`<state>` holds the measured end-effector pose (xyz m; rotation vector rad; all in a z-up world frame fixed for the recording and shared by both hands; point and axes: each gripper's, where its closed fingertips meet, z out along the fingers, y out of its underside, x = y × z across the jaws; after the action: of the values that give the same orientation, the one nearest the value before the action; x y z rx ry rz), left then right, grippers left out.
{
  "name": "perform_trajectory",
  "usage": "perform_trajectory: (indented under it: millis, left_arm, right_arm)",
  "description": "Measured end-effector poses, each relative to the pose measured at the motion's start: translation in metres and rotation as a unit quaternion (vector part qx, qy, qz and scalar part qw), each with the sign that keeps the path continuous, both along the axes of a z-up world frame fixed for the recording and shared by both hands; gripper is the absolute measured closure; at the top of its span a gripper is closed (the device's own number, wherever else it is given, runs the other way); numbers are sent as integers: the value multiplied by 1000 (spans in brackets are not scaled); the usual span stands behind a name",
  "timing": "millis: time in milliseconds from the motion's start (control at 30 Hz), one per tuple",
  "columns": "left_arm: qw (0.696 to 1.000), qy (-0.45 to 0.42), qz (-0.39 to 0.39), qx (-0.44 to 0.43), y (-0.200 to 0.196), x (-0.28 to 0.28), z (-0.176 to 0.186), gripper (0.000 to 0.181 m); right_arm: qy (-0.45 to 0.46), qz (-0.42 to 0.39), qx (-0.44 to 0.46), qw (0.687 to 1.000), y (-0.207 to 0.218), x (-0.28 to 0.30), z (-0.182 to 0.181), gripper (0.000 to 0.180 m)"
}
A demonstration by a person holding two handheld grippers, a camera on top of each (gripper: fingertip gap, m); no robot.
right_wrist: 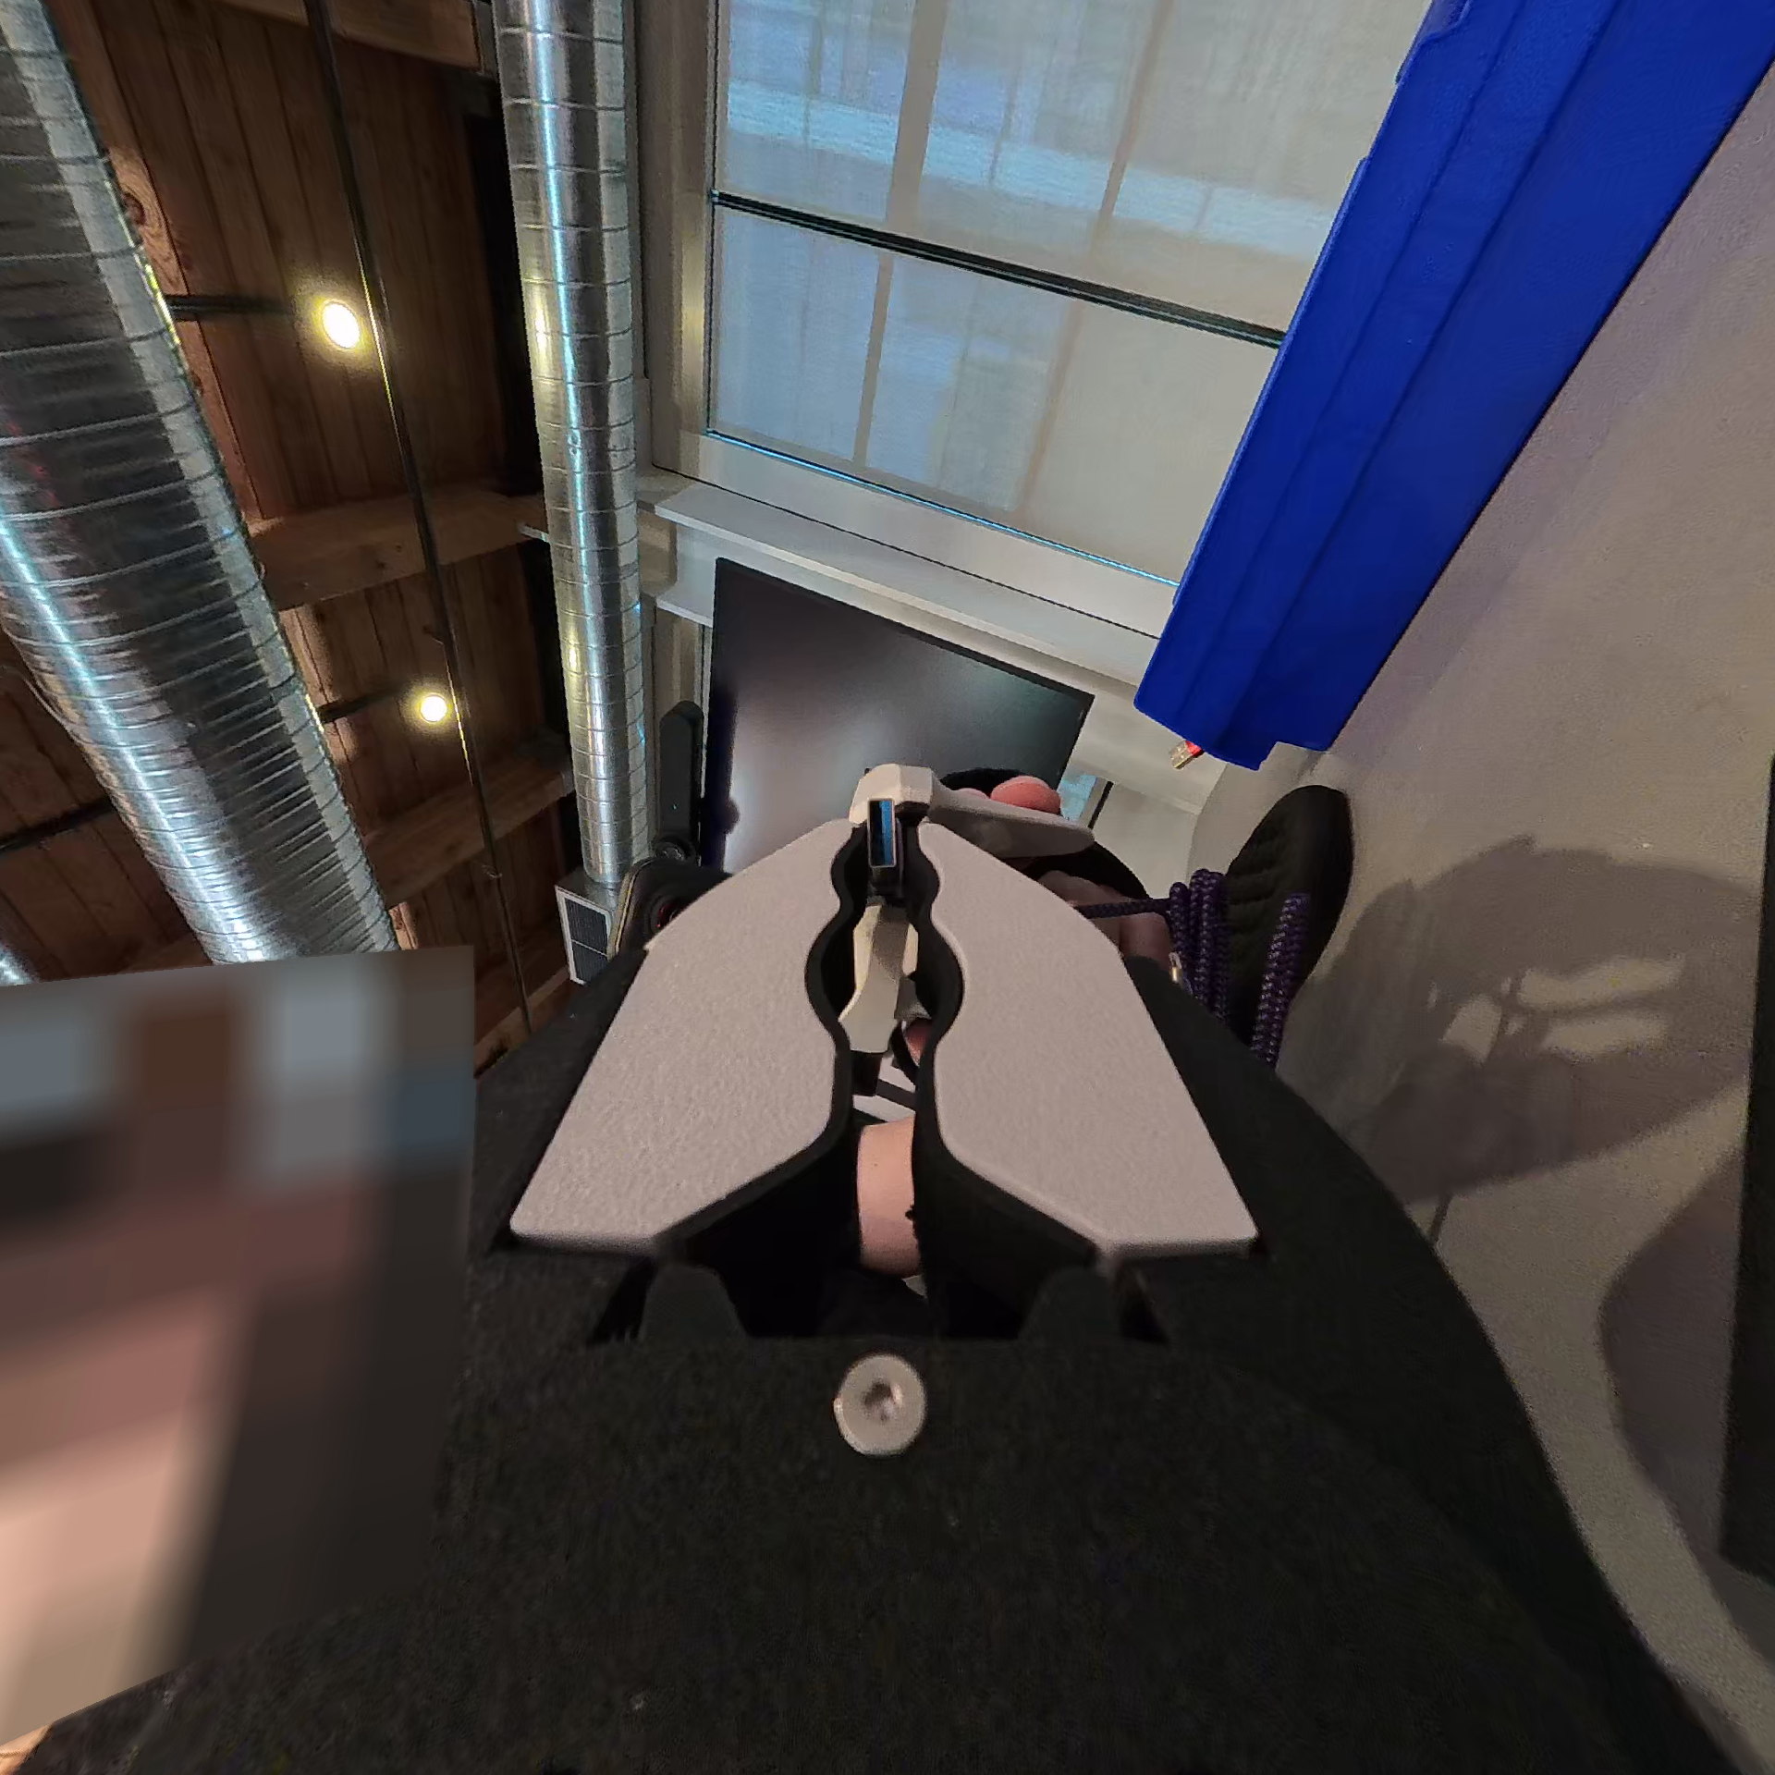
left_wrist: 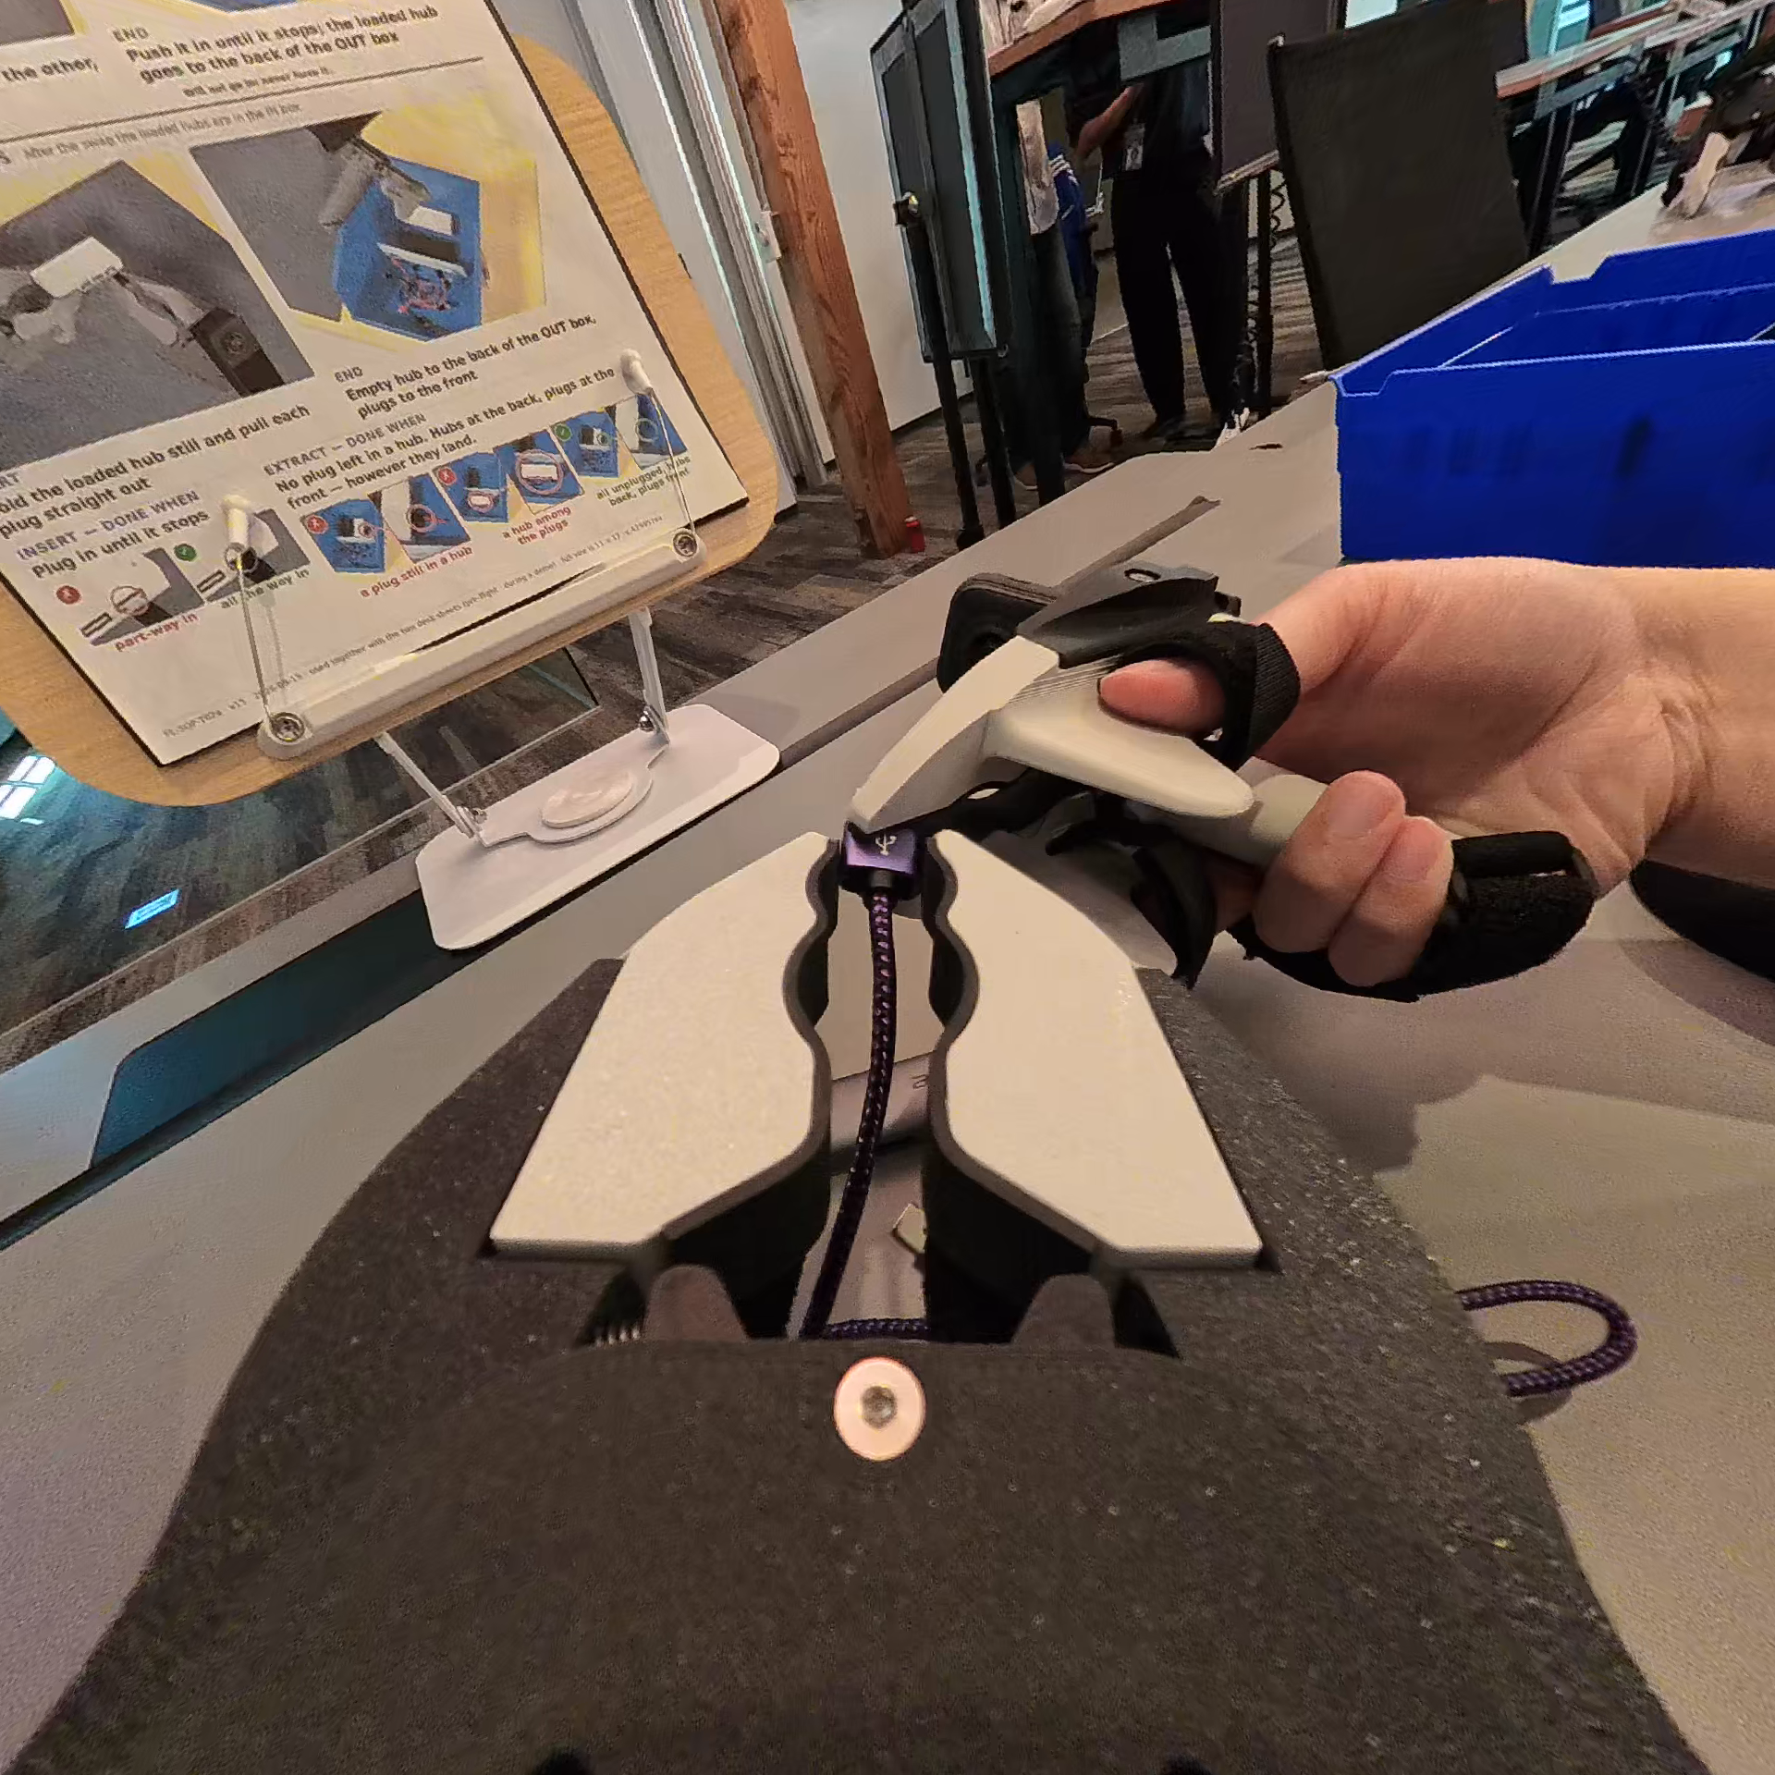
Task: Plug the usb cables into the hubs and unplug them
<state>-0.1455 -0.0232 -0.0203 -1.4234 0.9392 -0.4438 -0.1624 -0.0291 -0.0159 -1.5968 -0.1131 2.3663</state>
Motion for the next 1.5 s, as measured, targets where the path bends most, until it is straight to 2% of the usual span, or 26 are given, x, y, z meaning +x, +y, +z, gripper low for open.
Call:
perform_trajectory:
  millis: [700, 833, 900, 1100, 1167, 1267, 1333, 1433, 1467, 1500]
  left_arm:
    - [1000, 1, 0, -3, 3, -1, -3, 166]
    - [1000, 2, 0, -4, 2, -2, -2, 165]
    - [1000, -2, 0, -10, 1, -4, -1, 165]
    - [999, -11, 1, -30, 2, -16, 0, 165]
    - [1000, -4, 2, -30, 3, -17, -2, 165]
    - [1000, 2, -1, -27, 1, -14, -4, 166]
    - [1000, 8, -5, -25, 0, -11, -4, 166]
    - [1000, 17, -8, -20, -2, -8, -6, 166]
    - [1000, 18, -11, -20, -2, -8, -6, 166]
    - [999, 19, -14, -23, -3, -7, -6, 165]
  right_arm:
    - [11, 4, -15, 1000, 2, -1, -2, 173]
    - [-1, 8, 13, 1000, 0, -1, -1, 170]
    - [-18, -3, 29, 999, 3, 2, -2, 163]
    - [-98, -79, 109, 986, 23, 20, -8, 164]
    - [-107, -67, 138, 982, 17, 18, -5, 162]
    - [-89, -36, 137, 986, 6, 10, 3, 157]
    - [-117, -24, 145, 982, 1, 1, -5, 157]
    - [-114, -18, 147, 982, -2, -4, -3, 161]
    - [-111, -16, 149, 982, -3, -3, -3, 173]
    - [-111, -10, 137, 984, -3, -2, -4, 173]
